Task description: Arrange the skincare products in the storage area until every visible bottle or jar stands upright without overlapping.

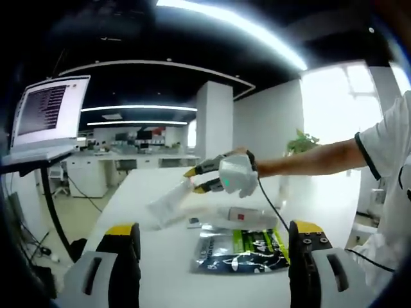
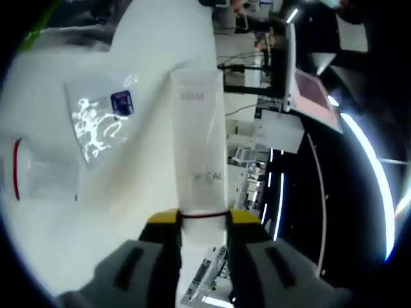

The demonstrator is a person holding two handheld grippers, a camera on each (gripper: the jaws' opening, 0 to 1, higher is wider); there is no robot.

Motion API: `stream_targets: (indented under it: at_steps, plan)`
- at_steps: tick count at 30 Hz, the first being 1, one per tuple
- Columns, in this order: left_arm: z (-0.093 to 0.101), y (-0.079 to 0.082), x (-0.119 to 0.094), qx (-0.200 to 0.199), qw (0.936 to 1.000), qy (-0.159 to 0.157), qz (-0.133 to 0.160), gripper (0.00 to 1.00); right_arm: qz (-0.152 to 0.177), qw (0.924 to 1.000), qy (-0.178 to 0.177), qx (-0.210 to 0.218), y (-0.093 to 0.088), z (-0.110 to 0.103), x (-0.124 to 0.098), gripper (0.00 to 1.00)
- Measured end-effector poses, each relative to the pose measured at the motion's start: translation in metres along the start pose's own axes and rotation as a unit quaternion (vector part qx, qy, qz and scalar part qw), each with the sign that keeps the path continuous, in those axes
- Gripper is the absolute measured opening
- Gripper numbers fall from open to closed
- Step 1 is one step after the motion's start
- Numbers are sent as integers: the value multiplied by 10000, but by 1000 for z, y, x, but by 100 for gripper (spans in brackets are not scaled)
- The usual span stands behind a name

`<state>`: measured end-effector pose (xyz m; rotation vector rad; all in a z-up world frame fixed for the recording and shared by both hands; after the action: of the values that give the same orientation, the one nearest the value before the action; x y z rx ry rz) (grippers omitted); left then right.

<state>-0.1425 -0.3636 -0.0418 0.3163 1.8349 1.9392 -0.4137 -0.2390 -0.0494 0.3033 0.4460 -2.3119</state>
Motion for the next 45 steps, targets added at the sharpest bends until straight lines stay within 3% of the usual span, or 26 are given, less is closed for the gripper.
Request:
stream_targets:
  at_steps: [14, 29, 33, 40, 45]
  plan:
    - [2, 1, 1, -9, 10000, -36, 7, 98, -166, 9987, -470, 137, -13, 12, -13, 24]
    - [2, 2, 6, -58, 10000, -10, 42, 95, -193, 9968, -676, 383, -8, 17, -44, 25]
    - [0, 9, 6, -316, 9989, 85, 351, 89, -209, 9958, -741, 499, -4, 21, -57, 25]
    - [-1, 9, 6, -370, 9983, 183, 406, 87, -167, 9915, -854, 970, 0, 27, -80, 25]
    - [0, 13, 8, -539, 9964, 183, 632, 83, -121, 9890, -959, 1118, 1, 33, -90, 25]
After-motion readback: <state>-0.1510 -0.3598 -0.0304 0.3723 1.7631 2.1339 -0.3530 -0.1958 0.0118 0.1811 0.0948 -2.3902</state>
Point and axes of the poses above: the point that each gripper's makers call its tool centre point, and the gripper's own axes: x roughly forward along the fingers, z roughly to its right, y roughly out of its top, the point moved 6 cm from there along -x, roughly backward along the fingers
